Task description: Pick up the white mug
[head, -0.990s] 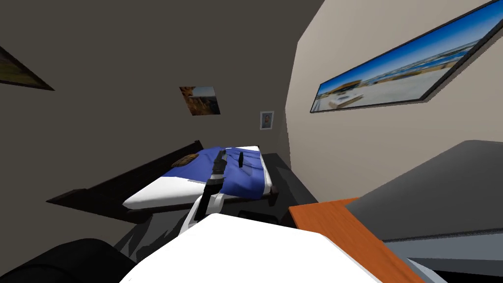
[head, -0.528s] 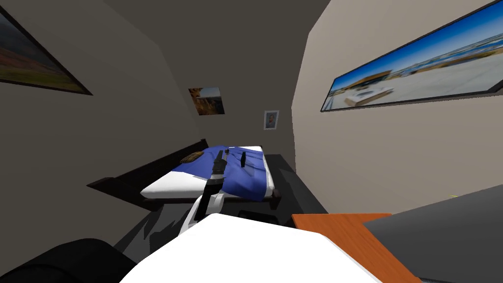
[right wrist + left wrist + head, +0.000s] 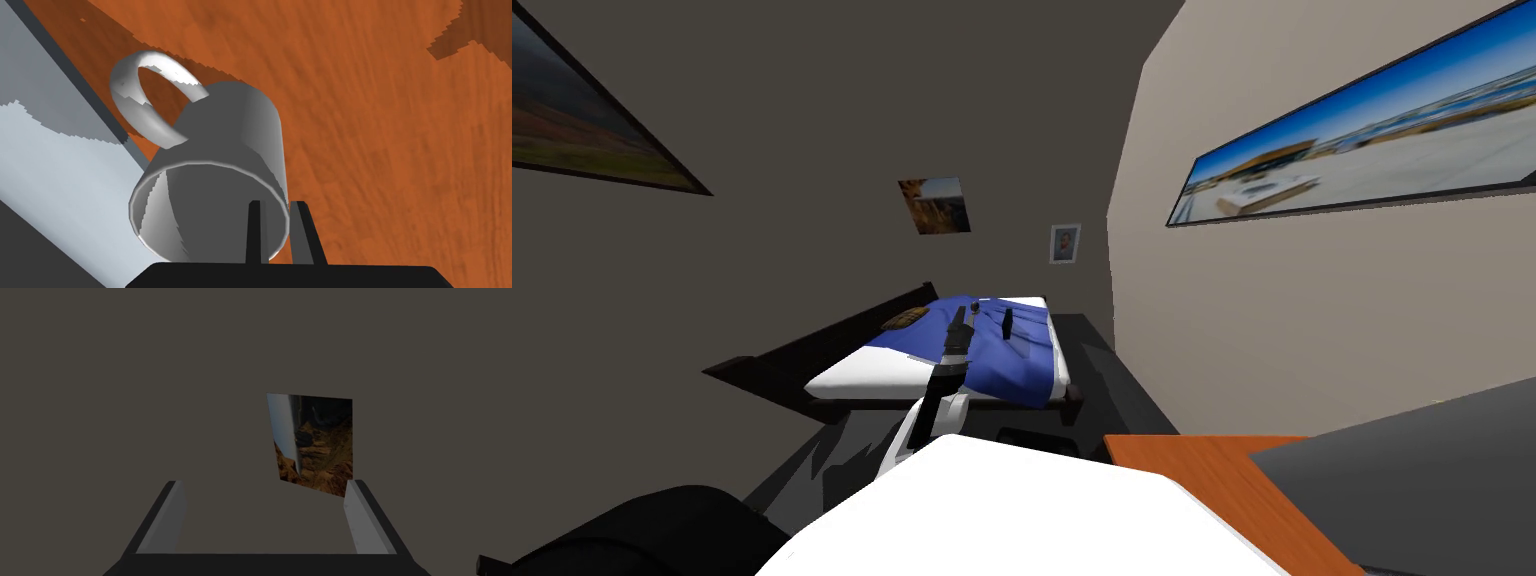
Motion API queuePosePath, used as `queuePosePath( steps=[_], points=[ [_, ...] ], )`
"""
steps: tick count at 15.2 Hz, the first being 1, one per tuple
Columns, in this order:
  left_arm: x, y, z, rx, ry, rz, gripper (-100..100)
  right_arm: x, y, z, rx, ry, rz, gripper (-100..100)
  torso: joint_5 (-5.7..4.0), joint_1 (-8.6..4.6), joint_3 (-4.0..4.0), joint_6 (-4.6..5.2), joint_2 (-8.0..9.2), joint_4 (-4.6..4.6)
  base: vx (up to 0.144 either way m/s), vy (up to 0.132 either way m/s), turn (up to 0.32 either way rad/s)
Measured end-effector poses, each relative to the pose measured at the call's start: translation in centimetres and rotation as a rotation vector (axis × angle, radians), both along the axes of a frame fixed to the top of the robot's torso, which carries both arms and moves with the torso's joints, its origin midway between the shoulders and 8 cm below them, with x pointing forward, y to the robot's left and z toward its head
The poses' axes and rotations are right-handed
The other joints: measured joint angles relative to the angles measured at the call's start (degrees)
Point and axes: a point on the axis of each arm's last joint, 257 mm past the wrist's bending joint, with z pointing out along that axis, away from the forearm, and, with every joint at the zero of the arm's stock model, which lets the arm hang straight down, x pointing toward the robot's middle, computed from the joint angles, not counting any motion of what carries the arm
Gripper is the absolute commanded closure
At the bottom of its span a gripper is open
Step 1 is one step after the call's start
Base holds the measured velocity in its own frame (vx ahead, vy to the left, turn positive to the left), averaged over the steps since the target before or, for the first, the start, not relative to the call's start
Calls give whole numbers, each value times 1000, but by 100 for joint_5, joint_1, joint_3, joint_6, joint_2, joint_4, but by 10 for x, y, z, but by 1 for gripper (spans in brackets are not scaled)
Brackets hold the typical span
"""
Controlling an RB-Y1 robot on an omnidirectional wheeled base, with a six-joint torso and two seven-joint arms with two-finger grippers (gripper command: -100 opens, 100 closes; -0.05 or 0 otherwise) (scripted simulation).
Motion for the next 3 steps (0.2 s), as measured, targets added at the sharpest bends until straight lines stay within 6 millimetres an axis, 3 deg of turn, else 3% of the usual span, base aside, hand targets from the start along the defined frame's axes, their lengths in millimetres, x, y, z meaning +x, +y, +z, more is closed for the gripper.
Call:
queuePosePath(
  steps=[3],
  points=[
    [0, 0, 0, 0, 0, 0, 0, -1, -8, 11, -3, 3, 10, 100, 8, 20, -6, 4, -8, -5, 20, 41, -68]
  ],
)
